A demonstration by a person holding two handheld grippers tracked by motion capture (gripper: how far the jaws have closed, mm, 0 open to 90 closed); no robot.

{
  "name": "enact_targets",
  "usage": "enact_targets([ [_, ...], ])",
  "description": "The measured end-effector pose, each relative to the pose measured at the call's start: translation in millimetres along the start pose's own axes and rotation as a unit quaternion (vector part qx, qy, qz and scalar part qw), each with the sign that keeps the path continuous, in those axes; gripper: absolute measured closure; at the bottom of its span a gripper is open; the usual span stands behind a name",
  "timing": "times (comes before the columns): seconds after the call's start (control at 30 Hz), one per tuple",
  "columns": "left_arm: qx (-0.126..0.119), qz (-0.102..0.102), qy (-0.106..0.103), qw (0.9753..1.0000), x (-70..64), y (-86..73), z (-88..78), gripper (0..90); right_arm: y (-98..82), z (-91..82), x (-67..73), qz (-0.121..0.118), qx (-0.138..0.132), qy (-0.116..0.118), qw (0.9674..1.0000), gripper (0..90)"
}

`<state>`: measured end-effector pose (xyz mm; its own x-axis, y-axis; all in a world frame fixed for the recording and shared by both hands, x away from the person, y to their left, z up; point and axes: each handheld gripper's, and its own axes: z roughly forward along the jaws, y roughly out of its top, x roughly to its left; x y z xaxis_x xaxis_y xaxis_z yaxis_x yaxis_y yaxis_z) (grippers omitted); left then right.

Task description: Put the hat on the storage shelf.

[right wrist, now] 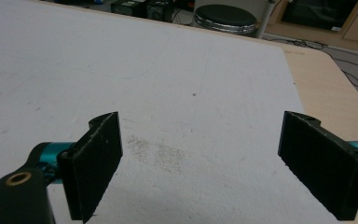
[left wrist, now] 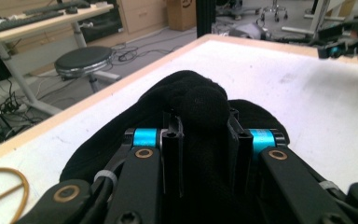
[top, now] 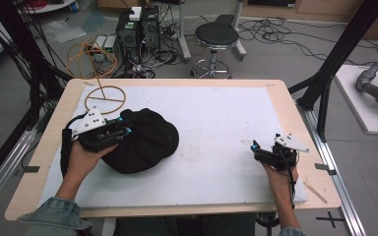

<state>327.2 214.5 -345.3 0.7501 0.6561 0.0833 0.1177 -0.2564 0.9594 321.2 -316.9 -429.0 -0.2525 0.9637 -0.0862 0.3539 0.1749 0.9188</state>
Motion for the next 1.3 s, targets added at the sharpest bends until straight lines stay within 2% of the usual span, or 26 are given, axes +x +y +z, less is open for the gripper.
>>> enact_targets([
  [0.23, -0.021, 0.000, -0.004, 0.9998, 7.0, 14.5, -7.2, 72.9, -0.2, 0.3, -0.7, 0.001, 0.001, 0.001, 1.0000, 13.3],
  [0.47, -0.037, 0.009, 0.002, 0.9993, 19.3, 43.3, -19.9, 73.0, -0.3, 1.0, -1.1, -0.001, 0.002, 0.000, 1.0000, 13.4],
  [0.6, -0.058, 0.015, -0.002, 0.9982, 29.7, 66.0, -30.2, 72.9, -0.4, 1.0, -1.4, 0.000, 0.004, 0.000, 1.0000, 13.4],
  [0.8, -0.070, 0.022, -0.007, 0.9973, 38.1, 85.0, -37.9, 73.0, -0.4, 0.9, -1.4, 0.001, 0.002, -0.001, 1.0000, 13.4],
  [0.9, -0.078, 0.028, -0.002, 0.9965, 46.7, 99.6, -43.8, 72.9, -0.4, 0.9, -2.0, 0.000, 0.000, -0.002, 1.0000, 13.4],
  [1.07, -0.088, 0.028, 0.003, 0.9957, 56.7, 113.4, -48.9, 72.9, -0.7, 0.8, -2.4, 0.001, 0.001, -0.003, 1.0000, 13.4],
  [1.3, -0.106, 0.040, 0.023, 0.9932, 72.7, 144.8, -59.7, 73.0, -1.6, 0.5, -3.9, 0.003, 0.001, -0.006, 1.0000, 13.4],
])
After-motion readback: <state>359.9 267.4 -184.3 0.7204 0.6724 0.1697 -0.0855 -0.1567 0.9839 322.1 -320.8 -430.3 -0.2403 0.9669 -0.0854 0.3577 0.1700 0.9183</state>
